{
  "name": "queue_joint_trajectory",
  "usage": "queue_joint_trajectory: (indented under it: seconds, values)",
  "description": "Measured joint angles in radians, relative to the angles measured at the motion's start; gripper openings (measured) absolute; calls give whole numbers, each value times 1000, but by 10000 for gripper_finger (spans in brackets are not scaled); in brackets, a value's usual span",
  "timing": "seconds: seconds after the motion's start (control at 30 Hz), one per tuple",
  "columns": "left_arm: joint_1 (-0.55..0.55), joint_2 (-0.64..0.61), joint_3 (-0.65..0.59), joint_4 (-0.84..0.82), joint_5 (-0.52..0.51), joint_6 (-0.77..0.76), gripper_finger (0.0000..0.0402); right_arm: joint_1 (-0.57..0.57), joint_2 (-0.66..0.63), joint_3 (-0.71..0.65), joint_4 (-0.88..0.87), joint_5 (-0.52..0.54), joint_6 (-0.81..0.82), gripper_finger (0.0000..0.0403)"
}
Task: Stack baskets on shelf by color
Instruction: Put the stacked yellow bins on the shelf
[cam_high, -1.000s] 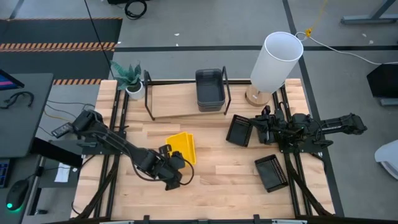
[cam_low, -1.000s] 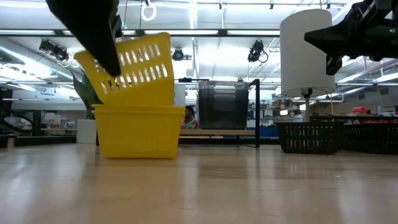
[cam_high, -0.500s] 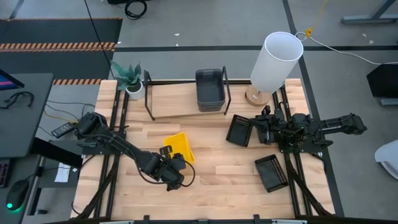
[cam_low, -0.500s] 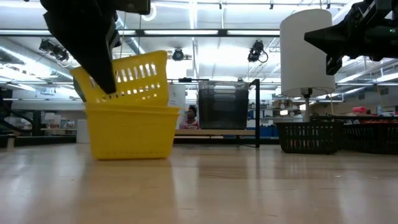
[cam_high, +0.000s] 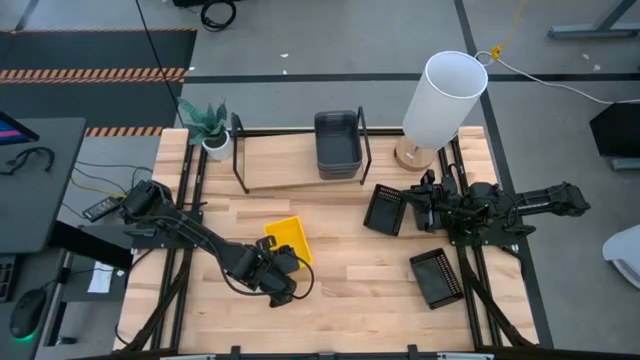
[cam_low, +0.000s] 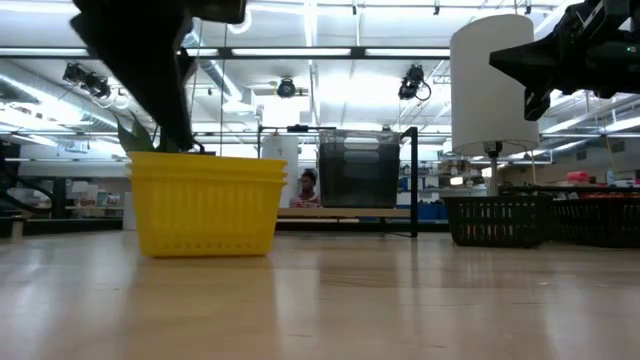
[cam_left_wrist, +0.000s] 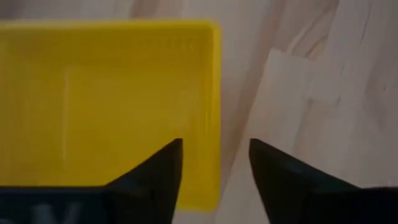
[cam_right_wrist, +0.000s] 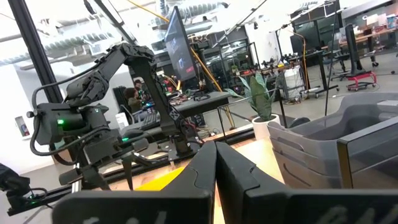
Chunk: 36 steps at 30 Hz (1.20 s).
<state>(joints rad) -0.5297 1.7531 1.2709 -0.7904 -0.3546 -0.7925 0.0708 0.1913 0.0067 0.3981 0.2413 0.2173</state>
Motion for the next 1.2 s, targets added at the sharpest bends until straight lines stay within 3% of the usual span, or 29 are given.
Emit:
queue_joint_trajectory:
  seconds: [0.13,0.27,0.8,0.97,1.2]
  values:
    - [0,0,0,65,-63,18,227,0,0,0,0,0,0,16]
    - [0,6,0,133,-88,18,234,0,0,0,0,0,0,16]
    - [21,155,0,134,-123,58,181,0,0,0,4,0,0,16]
    - [46,161,0,122,-54,72,142,0,0,0,5,0,0,16]
    - [70,156,0,68,18,175,16,0,0,0,5,0,0,16]
